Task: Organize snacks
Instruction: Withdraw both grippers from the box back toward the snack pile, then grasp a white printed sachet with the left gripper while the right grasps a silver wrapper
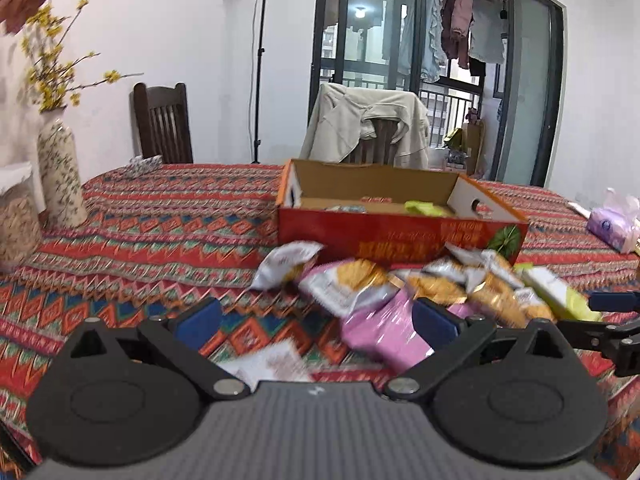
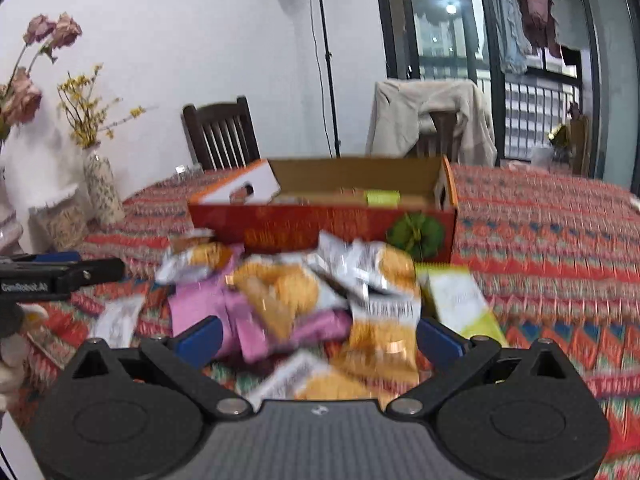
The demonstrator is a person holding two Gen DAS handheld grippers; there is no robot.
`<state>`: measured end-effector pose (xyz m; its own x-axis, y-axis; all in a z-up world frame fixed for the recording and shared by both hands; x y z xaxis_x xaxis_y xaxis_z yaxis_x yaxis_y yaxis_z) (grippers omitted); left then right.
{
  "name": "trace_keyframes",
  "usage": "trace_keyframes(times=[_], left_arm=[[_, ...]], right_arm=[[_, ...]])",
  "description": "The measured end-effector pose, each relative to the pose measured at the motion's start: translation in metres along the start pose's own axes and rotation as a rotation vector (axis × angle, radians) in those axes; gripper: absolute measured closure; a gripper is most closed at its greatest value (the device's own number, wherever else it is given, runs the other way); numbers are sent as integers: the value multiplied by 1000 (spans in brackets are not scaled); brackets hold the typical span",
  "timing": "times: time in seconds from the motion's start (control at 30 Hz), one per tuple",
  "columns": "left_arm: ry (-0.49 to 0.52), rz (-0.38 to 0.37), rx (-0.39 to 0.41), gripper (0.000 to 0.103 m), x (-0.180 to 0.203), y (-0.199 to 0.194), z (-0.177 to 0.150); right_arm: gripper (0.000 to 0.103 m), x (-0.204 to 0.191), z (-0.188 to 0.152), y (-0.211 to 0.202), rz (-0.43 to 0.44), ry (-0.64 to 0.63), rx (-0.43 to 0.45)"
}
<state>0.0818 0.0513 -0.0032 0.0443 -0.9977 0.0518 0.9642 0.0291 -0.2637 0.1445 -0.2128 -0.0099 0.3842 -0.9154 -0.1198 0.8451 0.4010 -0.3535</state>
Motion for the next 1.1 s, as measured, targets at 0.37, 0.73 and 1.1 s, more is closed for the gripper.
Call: trace_keyframes(times=[0.37,0.73,1.1], left_arm=[[-48,16,-58,0,-25,-4,-37],[-67,-15,-37,0,-26,-6,-38],[-50,-10,-51,0,-22,-4,-38]], right_arm=[[0,-7,-24,-10,-43,-49,-49],[3,-26,-24,26,25,-213,-166],[36,-16,-27,21,71,-137,-149]])
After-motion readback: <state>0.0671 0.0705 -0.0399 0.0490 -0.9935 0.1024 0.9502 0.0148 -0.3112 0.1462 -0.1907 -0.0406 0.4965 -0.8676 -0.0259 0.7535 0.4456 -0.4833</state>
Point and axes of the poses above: each gripper's, at about its wrist camera, not at the fingertips, and y roughly the way its jaws point, x to its right, z to its top, the point moved 2 cm from there along y, roughly the way its jaws point, and after that the axes turned 12 degrees about x, right-handed, at the moved point
